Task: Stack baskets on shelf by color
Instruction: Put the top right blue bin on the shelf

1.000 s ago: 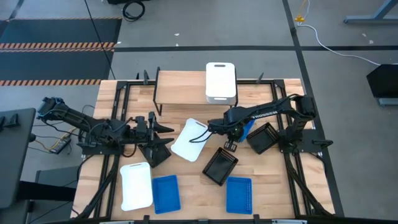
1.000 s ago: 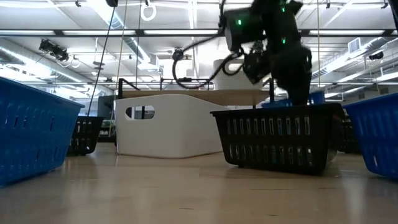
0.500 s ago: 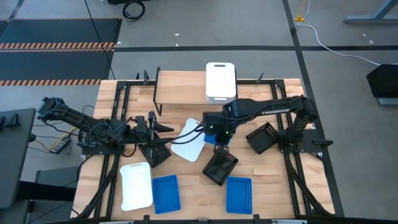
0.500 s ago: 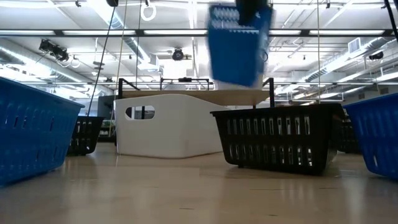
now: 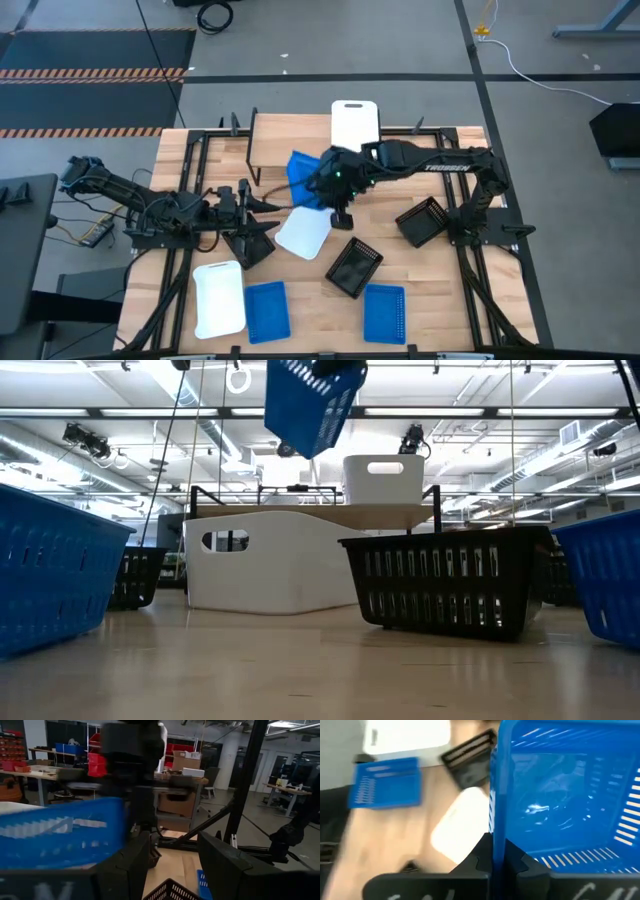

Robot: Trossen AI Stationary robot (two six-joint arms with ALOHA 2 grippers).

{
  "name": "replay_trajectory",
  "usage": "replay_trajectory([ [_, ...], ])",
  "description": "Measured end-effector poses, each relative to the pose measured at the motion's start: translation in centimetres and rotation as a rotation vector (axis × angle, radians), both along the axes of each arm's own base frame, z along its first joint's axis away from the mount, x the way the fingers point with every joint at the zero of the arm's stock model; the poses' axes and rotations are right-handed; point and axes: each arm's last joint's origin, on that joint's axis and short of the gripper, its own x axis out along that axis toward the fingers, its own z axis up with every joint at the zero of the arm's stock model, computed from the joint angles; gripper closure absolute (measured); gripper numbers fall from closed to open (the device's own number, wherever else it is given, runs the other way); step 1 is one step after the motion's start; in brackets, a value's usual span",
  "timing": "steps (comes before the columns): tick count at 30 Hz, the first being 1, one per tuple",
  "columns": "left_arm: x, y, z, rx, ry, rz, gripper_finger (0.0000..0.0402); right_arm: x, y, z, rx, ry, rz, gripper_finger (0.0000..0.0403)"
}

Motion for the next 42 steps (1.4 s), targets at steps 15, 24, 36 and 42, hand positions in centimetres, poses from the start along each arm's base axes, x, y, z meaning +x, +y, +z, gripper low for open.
replay_trajectory([
  [15, 0.0, 0.1, 0.0, 0.013, 0.002, 0.033, 0.0230, 0.3, -5.8, 0.6, -0.171, -0.090, -0.053, 0.0392],
  [24, 0.0, 0.3, 0.0, 0.038, 0.004, 0.113, 0.0230, 0.4, -8.7, 0.6, -0.203, -0.127, -0.105, 0.0395],
  [36, 0.0, 0.3, -0.2, 0.040, 0.028, 0.116, 0.0230, 4.1, -10.5, -5.4, -0.199, -0.004, -0.058, 0.0393],
  [42, -0.1, 0.2, -0.3, 0.041, 0.031, 0.113, 0.0230, 4.1, -12.1, -6.1, -0.242, 0.038, -0.121, 0.0393],
])
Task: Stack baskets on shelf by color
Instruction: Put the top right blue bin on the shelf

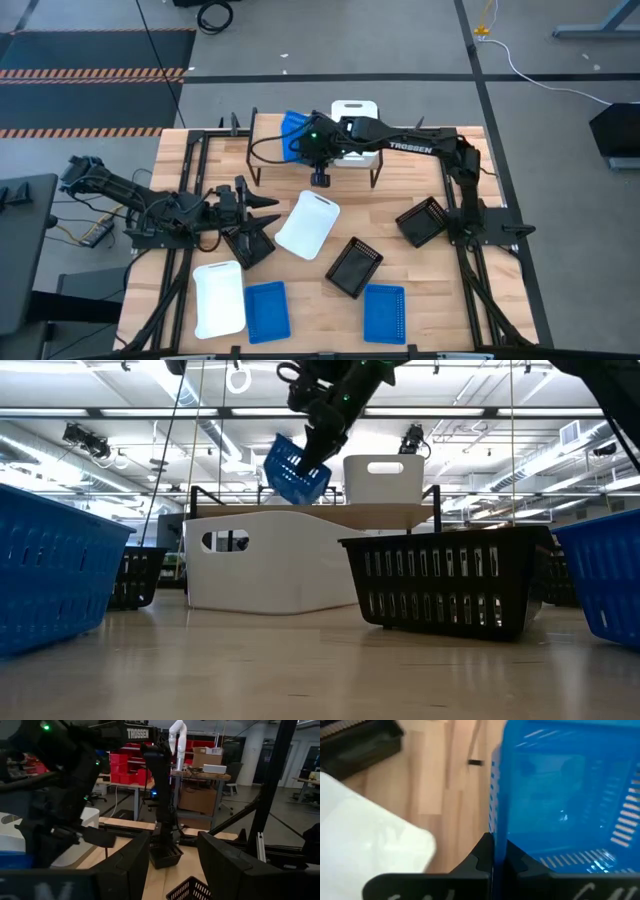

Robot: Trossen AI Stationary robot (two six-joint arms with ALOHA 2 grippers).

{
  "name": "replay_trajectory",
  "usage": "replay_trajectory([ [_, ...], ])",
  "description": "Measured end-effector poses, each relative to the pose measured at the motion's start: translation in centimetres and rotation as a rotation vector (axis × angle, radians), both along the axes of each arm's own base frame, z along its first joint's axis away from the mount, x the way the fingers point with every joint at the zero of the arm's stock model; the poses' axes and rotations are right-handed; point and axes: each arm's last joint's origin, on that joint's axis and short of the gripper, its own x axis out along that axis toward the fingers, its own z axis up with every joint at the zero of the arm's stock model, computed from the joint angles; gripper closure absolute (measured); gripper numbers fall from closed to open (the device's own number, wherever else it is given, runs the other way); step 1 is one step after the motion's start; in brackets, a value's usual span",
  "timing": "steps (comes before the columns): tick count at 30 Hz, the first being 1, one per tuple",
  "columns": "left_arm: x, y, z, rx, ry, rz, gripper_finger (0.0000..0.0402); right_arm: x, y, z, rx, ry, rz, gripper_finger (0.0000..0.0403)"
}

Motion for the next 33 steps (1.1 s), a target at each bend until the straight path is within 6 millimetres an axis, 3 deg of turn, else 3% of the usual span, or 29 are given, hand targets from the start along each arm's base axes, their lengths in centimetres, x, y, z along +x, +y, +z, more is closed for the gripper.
replay_trajectory([
  [6, 0.0, 0.0, 0.0, 0.000, 0.001, 0.000, 0.0230, -0.3, -0.9, 0.0, 0.007, -0.003, -0.043, 0.0390],
  [13, 0.0, 0.0, 0.0, 0.001, 0.002, 0.000, 0.0230, -0.3, -0.6, 0.0, 0.012, 0.012, -0.037, 0.0366],
  [23, 0.0, 0.0, 0.0, -0.001, 0.004, 0.000, 0.0230, -0.5, -0.5, 0.2, 0.002, 0.015, -0.045, 0.0259],
  [28, 0.0, 0.0, -0.2, 0.011, 0.024, 0.015, 0.0230, -1.6, 0.0, 2.6, -0.019, -0.051, -0.044, 0.0218],
  [33, -0.1, 0.5, -0.8, 0.035, 0.081, 0.169, 0.0230, -3.7, 1.7, 5.9, 0.021, -0.128, -0.058, 0.0209],
])
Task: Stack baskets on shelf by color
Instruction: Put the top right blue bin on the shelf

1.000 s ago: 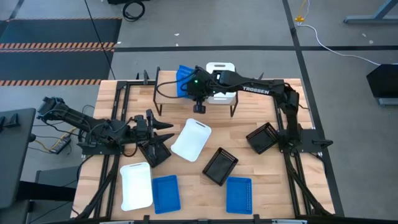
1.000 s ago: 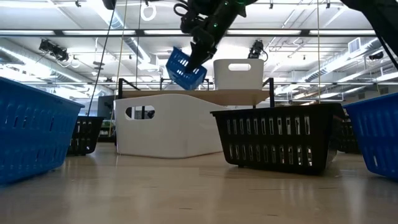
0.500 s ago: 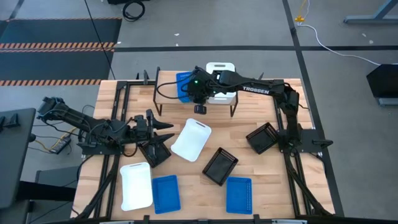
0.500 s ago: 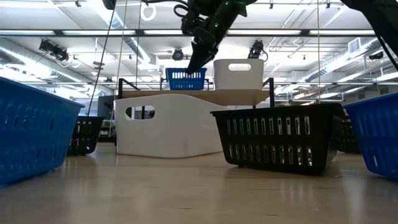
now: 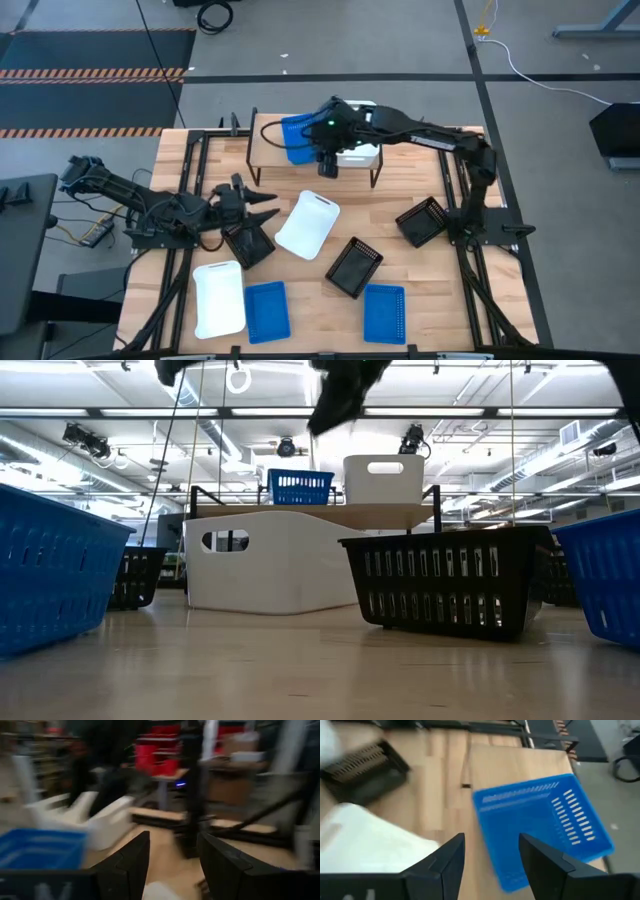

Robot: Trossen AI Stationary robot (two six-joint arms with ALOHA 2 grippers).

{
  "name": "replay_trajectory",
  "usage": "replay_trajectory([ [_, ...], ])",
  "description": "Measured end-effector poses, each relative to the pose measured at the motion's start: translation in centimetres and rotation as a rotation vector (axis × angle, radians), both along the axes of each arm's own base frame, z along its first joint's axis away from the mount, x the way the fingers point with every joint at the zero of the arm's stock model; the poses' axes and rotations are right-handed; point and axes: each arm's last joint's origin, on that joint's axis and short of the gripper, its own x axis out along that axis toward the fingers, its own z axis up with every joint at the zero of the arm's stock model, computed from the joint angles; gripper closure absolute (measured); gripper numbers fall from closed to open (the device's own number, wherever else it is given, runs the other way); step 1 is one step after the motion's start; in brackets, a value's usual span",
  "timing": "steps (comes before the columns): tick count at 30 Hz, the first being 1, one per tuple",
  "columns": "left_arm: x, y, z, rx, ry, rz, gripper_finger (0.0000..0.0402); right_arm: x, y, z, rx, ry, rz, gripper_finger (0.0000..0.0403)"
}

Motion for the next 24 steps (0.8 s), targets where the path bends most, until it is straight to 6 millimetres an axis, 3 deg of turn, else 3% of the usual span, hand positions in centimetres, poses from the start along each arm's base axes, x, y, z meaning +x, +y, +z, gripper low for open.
replay_trajectory([
  [5, -0.2, 1.2, -0.9, 0.067, 0.101, 0.238, 0.0230, -3.1, 3.3, 2.6, 0.160, 0.007, 0.023, 0.0211],
  [12, 0.5, 4.4, -0.9, 0.051, 0.105, 0.313, 0.0217, -7.0, 7.8, 3.5, 0.254, 0.189, -0.060, 0.0211],
  [17, 0.7, 7.8, -1.6, 0.060, 0.201, 0.507, 0.0206, -7.4, 9.5, 3.7, 0.172, 0.190, -0.113, 0.0211],
  [24, 1.2, 13.0, -0.2, -0.040, 0.467, 0.697, 0.0205, -7.3, 10.3, 3.8, 0.085, 0.180, -0.101, 0.0212],
])
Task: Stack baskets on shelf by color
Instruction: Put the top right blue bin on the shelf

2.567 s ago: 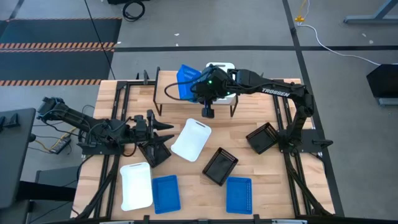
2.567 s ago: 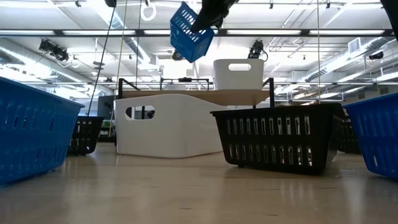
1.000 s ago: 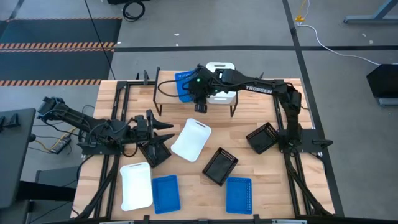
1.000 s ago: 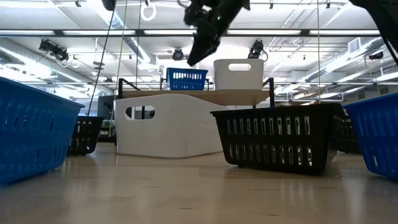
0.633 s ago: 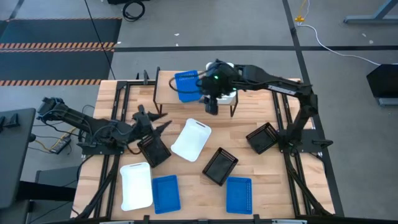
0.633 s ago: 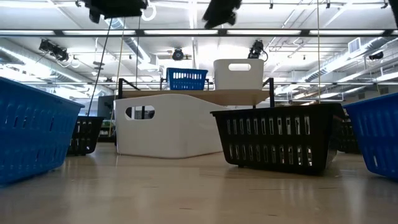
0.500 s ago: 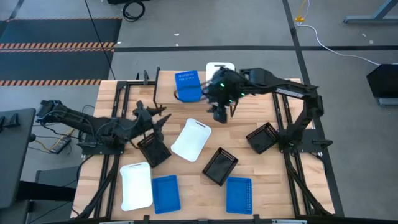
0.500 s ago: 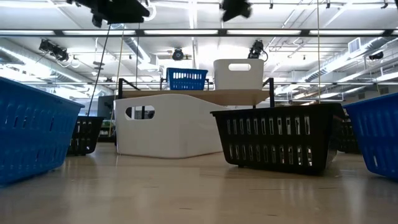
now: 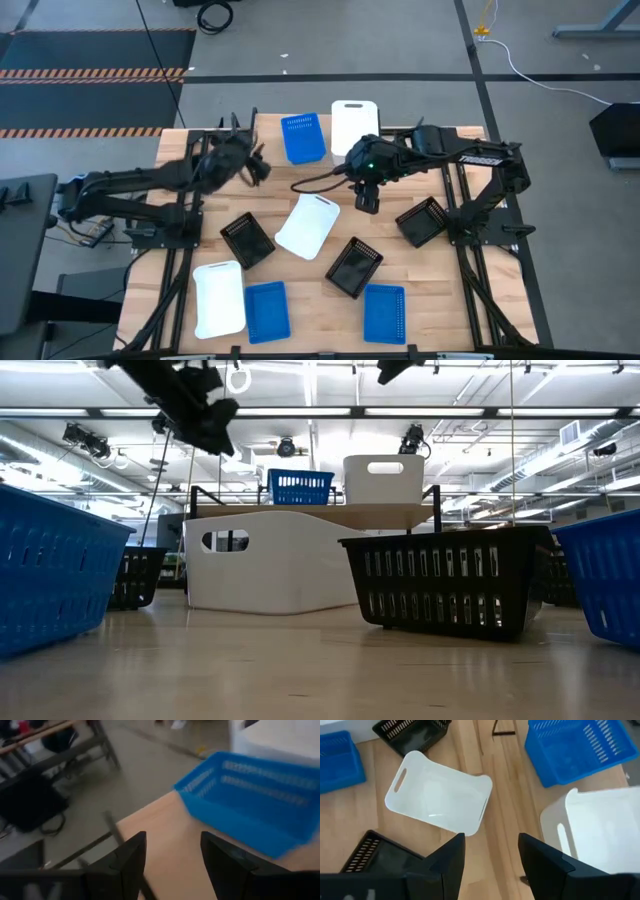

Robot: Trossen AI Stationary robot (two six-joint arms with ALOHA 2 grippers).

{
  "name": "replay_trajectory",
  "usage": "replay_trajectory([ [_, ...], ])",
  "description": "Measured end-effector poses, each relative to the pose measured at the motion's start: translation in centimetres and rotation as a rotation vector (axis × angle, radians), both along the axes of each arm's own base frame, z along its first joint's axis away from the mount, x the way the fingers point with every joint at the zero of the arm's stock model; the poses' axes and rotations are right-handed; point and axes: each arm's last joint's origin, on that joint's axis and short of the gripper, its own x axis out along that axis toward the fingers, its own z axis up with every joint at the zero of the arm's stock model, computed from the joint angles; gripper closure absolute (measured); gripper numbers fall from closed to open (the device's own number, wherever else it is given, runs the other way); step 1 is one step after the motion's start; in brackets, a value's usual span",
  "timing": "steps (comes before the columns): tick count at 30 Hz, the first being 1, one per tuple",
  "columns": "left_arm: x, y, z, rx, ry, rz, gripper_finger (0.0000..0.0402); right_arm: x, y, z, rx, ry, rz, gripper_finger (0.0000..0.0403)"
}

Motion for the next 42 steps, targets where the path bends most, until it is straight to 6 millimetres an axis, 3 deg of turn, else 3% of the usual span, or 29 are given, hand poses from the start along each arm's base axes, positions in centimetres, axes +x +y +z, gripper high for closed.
replay_trajectory([
  [6, 2.9, 3.8, 1.5, -0.060, 0.099, -0.031, 0.0206, 0.1, -0.2, 0.1, -0.039, 0.000, 0.050, 0.0212],
  [12, 5.5, 8.0, -0.7, -0.226, 0.326, 0.079, 0.0210, 0.0, -1.1, 0.0, -0.061, 0.023, 0.057, 0.0212],
  [16, 6.9, 9.9, -2.0, -0.270, 0.387, 0.111, 0.0211, -0.1, -1.6, -0.1, -0.069, 0.039, 0.056, 0.0212],
  [21, 8.3, 11.0, -1.4, -0.241, 0.403, 0.088, 0.0211, -0.2, -2.0, -0.1, -0.071, 0.052, 0.047, 0.0212],
  [30, 8.9, 11.7, 2.5, -0.150, 0.374, 0.044, 0.0212, -0.3, -2.0, -0.2, -0.065, 0.065, 0.040, 0.0212],
  [38, 7.4, 12.7, 2.1, -0.228, 0.416, 0.081, 0.0212, -0.5, -2.2, -0.3, -0.063, 0.081, 0.037, 0.0212],
  [42, 6.4, 13.7, 1.8, -0.347, 0.337, 0.080, 0.0212, -0.5, -2.8, -0.3, -0.074, 0.078, 0.033, 0.0212],
])
